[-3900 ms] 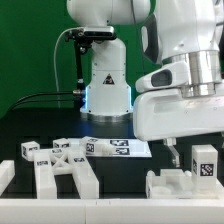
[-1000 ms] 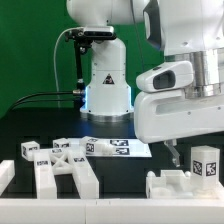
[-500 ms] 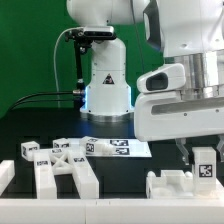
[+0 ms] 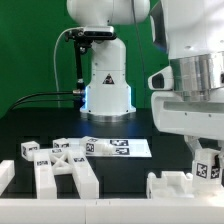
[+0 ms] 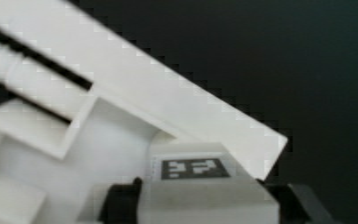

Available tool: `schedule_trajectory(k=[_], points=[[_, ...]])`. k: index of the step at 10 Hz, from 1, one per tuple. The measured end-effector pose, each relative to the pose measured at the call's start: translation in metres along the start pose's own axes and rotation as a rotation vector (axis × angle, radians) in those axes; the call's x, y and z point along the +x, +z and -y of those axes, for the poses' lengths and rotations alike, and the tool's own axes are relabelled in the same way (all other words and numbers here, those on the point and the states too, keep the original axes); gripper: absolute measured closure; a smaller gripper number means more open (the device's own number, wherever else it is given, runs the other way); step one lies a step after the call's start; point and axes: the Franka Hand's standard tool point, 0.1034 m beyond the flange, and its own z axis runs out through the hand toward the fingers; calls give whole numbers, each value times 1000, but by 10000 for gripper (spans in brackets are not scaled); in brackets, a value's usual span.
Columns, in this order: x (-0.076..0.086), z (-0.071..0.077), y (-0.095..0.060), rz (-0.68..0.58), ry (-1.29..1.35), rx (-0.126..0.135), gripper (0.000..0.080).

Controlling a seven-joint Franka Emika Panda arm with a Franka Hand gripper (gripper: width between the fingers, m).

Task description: Assemble chair

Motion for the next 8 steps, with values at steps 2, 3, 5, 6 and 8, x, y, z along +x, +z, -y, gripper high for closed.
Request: schedule_trajectory(k=[2, 3, 5, 6, 8], points=[[-1, 0, 0, 1, -30, -2, 511], [0, -1, 0, -4, -142, -6, 444], [9, -3, -1, -7, -473, -6, 236], [9, -2, -1, -13, -618, -14, 236], [10, -3, -1, -13, -740, -15, 158]])
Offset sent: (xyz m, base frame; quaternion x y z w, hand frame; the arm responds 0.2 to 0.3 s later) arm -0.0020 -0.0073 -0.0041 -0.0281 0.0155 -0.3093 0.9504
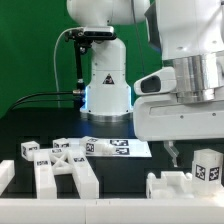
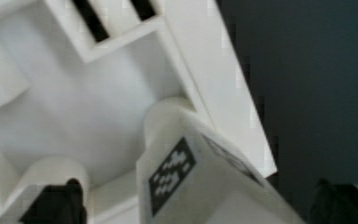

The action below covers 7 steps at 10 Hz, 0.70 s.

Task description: Assemble chair

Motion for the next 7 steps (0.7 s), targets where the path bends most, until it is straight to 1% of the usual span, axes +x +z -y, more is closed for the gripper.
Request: schedule_trajectory(k=[1, 2, 3, 4, 5, 6, 7], points=[[0, 0, 0, -2, -96, -10, 158], [-2, 2, 0, -6, -296, -45, 151], [-4, 8, -2, -13, -532, -88, 150], [-3, 9, -3, -11, -644, -98, 150], [-3, 9, -2, -12, -592, -94, 150], [-3, 9, -2, -13, -584, -94, 260], [-4, 9, -2, -14, -558, -93, 394]])
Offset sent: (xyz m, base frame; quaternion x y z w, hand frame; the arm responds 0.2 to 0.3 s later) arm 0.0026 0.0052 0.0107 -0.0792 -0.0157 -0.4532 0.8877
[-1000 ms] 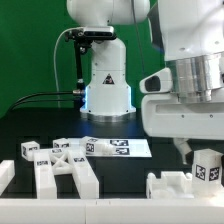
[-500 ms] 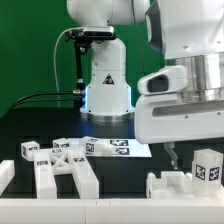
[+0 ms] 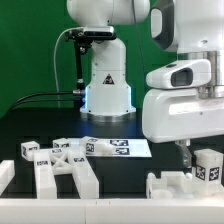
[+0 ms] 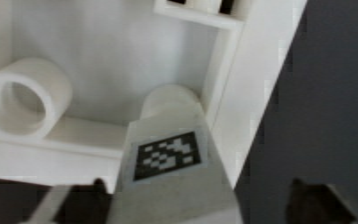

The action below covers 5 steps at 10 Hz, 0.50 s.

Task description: Assemble chair

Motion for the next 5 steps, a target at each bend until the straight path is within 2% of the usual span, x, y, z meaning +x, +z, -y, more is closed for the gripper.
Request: schedule_trajectory(k=[1, 2, 5], points=[[0, -1, 0, 0, 73, 0, 394], [1, -2, 0, -1, 205, 3, 510], [-2, 1, -1, 8, 790, -9, 510]])
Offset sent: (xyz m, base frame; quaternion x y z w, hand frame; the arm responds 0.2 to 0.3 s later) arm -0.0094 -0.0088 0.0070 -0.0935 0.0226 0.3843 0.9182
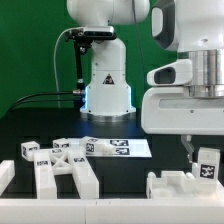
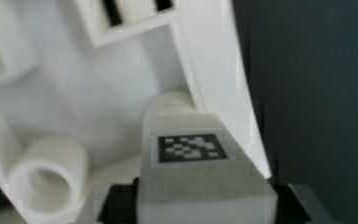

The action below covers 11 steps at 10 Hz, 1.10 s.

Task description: Assemble chair

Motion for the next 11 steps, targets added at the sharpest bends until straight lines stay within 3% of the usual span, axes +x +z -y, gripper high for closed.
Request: schedule_trajectory(k=[1, 3, 6, 7, 8, 10, 11], points=[[-1, 0, 0, 23, 194, 7, 510], [0, 1, 1, 34, 273, 10, 511], [1, -1, 1, 32, 168, 10, 507], [4, -4, 0, 32, -60, 7, 507], [5, -3, -1, 33, -161, 8, 264], [5, -4, 0, 32, -266, 8, 264], [5, -4, 0, 32, -351, 9, 170]])
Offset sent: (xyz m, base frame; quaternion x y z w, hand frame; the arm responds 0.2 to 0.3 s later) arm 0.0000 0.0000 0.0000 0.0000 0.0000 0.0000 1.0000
